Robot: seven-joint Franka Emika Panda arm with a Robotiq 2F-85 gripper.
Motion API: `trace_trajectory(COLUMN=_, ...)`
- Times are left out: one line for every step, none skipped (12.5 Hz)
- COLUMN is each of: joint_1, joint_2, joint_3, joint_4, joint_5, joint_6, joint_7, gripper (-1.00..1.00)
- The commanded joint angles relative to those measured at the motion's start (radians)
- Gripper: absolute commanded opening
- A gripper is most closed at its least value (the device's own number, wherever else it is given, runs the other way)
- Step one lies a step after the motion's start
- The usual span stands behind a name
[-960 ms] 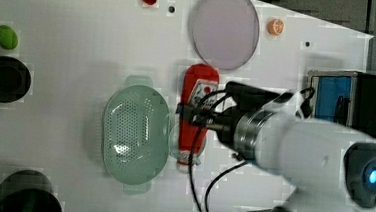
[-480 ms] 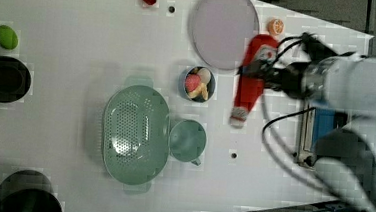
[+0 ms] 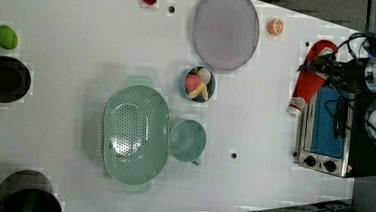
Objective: Pick ketchup from strainer and place it on the table
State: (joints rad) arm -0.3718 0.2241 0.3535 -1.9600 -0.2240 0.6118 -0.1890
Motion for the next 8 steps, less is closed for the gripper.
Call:
trace_trajectory(joint_1=0.006, joint_2=-0.034, joint_3=0.022, joint_4=-0.098, joint_5=0.002, joint_6=0.082, joint_7=-0.154, gripper=0.21)
trace_trajectory(joint_1=-0.002, joint_2=-0.04, joint_3=0.016, joint_4=-0.147, joint_5=0.002, joint_6=0.142, joint_7=-0.154, gripper=0.21)
trace_trajectory(joint_1=-0.009, joint_2=-0.041, joint_3=0.014, joint_4=-0.194, joint_5=0.002, joint_6=0.196, joint_7=-0.154, gripper=0.21)
trace_trajectory(joint_1=-0.015, joint_2=-0.04, joint_3=0.013, joint_4=-0.238, joint_5=0.002, joint_6=0.234, joint_7=-0.154, gripper=0.21)
trace_trajectory(joint_1=-0.02, joint_2=-0.037, joint_3=0.012, joint_4=-0.275, joint_5=0.002, joint_6=0.251, joint_7=-0.154, gripper=0.21)
trace_trajectory(joint_1=-0.024, joint_2=-0.031, joint_3=0.01, joint_4=-0.304, joint_5=0.002, joint_6=0.254, joint_7=-0.154, gripper=0.21)
trace_trajectory(joint_1=-0.025, joint_2=-0.022, joint_3=0.006, joint_4=-0.326, joint_5=0.002, joint_6=0.255, joint_7=-0.153, gripper=0.21)
trace_trajectory(joint_1=-0.025, joint_2=-0.008, joint_3=0.003, joint_4=-0.342, joint_5=0.002, joint_6=0.261, joint_7=-0.152, gripper=0.21)
